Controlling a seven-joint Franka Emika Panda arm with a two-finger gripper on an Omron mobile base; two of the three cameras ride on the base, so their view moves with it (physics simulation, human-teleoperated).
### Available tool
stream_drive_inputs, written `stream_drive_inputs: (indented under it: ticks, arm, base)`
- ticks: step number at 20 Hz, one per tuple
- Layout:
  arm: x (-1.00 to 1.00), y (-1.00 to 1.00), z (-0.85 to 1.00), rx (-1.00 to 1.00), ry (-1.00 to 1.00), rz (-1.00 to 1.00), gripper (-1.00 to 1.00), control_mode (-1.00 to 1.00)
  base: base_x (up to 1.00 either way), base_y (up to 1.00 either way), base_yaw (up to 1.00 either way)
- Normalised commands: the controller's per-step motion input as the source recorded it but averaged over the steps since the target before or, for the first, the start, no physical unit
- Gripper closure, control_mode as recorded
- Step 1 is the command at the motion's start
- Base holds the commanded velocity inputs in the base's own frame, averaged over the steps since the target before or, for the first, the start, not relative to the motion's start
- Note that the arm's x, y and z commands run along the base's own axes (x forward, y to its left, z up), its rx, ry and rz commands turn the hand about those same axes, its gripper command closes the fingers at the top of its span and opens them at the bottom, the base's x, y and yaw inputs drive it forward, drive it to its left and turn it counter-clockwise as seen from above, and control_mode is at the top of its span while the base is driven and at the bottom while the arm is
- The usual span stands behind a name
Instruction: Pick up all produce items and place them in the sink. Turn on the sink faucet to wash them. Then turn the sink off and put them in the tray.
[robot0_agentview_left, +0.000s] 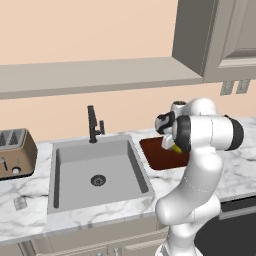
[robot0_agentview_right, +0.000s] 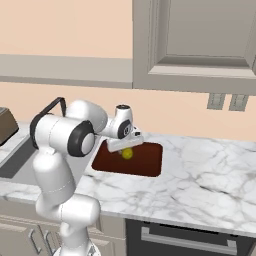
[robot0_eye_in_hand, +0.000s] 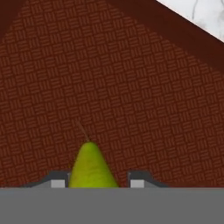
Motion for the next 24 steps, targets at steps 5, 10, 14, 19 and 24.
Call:
stream_drive_inputs:
  ticks: [5,10,14,19,24]
  arm:
    - [0.10,0.00,-0.28,0.00,0.01,0.02,1.00,-1.00]
    - [0.03,0.00,-0.14,0.00,-0.01,0.03,-1.00,-1.00]
    - [-0.14,-0.09,0.03,0.00,-0.03,0.02,-1.00,-1.00]
    - [-0.33,-0.10,0.25,0.00,-0.09,0.00,-1.00,-1.00]
    - [-0.33,-0.05,0.32,0.00,-0.08,0.00,-1.00,-1.00]
  base:
    - [0.00,0.00,0.00]
    - [0.00,0.00,0.00]
    - [0.00,0.00,0.00]
    - [0.00,0.00,0.00]
    - [0.00,0.00,0.00]
